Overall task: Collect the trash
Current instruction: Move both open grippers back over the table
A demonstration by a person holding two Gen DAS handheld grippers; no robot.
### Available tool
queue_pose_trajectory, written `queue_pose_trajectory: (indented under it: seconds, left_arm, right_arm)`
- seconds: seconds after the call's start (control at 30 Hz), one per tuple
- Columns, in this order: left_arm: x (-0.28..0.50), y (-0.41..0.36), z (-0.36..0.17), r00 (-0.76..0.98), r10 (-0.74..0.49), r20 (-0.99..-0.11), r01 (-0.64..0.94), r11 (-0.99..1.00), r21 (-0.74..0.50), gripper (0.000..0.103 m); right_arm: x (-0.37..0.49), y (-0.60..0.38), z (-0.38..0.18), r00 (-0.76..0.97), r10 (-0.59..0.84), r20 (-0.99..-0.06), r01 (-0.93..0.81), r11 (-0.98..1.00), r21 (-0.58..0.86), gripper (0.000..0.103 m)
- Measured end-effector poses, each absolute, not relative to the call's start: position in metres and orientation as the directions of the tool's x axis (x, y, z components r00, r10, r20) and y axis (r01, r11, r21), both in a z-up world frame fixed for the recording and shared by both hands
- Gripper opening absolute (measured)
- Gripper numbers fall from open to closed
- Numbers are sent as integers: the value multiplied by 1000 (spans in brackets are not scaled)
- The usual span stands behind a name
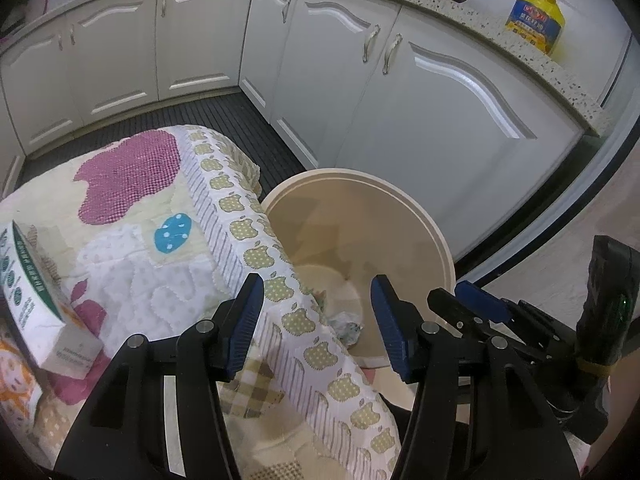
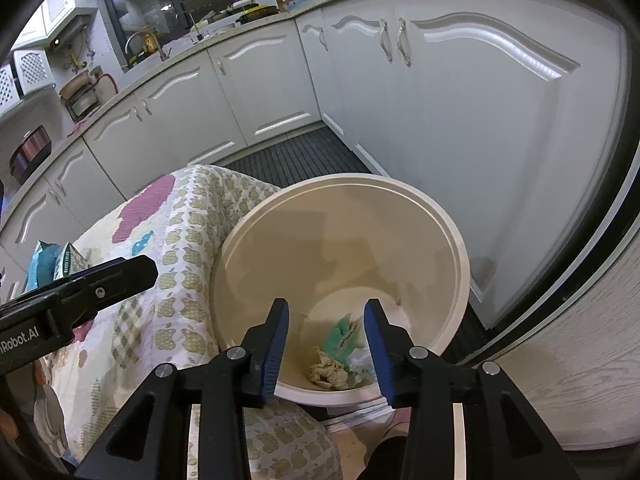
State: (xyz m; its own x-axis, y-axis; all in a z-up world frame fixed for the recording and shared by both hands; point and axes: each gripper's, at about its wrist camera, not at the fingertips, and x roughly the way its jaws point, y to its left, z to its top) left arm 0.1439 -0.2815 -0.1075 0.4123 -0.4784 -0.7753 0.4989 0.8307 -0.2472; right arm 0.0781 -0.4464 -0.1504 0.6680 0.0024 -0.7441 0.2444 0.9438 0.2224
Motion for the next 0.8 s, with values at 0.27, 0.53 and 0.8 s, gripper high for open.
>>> queue_pose_trajectory:
  seconds: [0.27, 0.53, 0.8]
  left_arm:
    - [122, -258, -84, 467, -463, -753, 492, 844, -214, 54]
    - [101, -206, -63, 505, -450, -736, 460, 863, -211, 54]
    - [80, -130, -49, 560, -408, -721, 377, 900, -218, 54]
  right_arm:
    - [70, -425, -129, 698, 22, -716, 200, 954, 225, 40]
    - [63, -385, -105, 729, 87, -679, 108, 965, 239, 42]
    - [65, -334, -91, 730, 186, -658, -17, 967, 255, 42]
